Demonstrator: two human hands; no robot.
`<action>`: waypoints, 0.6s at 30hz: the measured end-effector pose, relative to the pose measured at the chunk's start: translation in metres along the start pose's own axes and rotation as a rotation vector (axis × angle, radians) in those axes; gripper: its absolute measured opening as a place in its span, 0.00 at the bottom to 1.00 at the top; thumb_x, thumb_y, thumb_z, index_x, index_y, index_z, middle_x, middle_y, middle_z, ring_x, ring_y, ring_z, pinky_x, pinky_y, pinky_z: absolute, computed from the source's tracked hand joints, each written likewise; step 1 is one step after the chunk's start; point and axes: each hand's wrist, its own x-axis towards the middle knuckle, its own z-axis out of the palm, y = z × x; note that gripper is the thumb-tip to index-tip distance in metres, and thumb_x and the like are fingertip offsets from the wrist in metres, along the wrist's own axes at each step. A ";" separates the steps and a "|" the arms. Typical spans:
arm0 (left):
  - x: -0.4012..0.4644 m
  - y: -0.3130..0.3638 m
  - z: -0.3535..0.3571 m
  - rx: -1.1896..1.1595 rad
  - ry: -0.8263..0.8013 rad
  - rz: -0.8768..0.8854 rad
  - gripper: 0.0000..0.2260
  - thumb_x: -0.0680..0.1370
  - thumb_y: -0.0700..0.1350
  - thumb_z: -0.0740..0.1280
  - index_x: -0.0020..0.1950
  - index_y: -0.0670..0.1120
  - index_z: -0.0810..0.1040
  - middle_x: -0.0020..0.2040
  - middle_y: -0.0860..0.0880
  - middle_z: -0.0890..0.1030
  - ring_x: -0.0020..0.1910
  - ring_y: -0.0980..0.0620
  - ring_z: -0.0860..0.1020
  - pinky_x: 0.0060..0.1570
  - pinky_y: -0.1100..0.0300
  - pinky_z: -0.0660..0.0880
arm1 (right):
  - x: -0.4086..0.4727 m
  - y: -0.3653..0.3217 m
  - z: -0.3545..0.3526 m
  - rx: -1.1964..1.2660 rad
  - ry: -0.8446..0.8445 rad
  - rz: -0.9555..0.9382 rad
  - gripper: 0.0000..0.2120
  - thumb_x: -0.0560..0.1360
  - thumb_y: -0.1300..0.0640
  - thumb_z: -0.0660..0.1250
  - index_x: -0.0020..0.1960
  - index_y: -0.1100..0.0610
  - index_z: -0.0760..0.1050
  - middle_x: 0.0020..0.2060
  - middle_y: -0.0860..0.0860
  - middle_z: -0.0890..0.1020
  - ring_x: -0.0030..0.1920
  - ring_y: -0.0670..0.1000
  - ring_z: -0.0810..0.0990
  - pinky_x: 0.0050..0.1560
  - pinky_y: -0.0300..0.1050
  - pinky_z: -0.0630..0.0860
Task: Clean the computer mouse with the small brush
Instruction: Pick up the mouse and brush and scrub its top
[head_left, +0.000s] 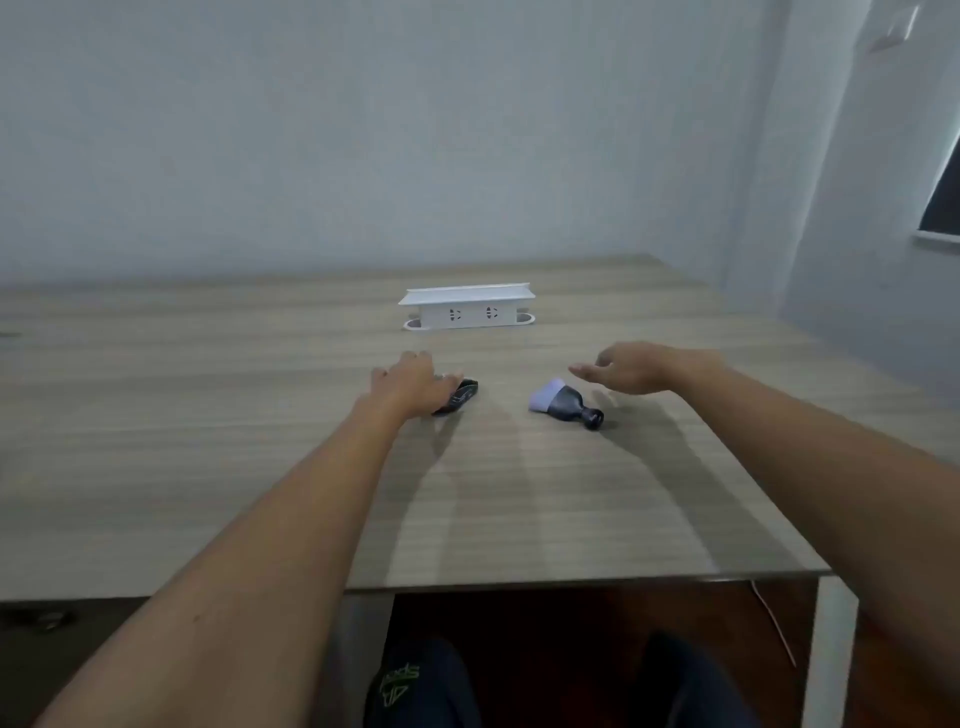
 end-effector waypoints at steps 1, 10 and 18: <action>-0.002 -0.002 0.002 0.002 -0.003 -0.001 0.27 0.82 0.62 0.56 0.69 0.41 0.70 0.70 0.41 0.72 0.69 0.41 0.71 0.66 0.46 0.63 | -0.001 0.002 0.002 0.012 -0.010 0.000 0.36 0.80 0.32 0.50 0.70 0.60 0.72 0.70 0.55 0.74 0.70 0.57 0.71 0.65 0.51 0.66; -0.008 -0.023 0.026 -0.068 0.041 -0.012 0.17 0.79 0.60 0.64 0.52 0.46 0.73 0.58 0.44 0.77 0.60 0.42 0.76 0.58 0.49 0.66 | -0.003 0.015 0.024 0.094 0.003 -0.092 0.24 0.69 0.31 0.71 0.50 0.51 0.78 0.47 0.44 0.79 0.49 0.48 0.76 0.46 0.44 0.70; -0.001 -0.021 0.037 -0.137 0.091 -0.009 0.15 0.77 0.59 0.67 0.51 0.48 0.76 0.57 0.45 0.80 0.60 0.42 0.77 0.60 0.49 0.66 | 0.004 0.018 0.028 0.168 0.009 -0.128 0.18 0.70 0.44 0.76 0.51 0.55 0.79 0.40 0.46 0.81 0.39 0.46 0.79 0.37 0.40 0.69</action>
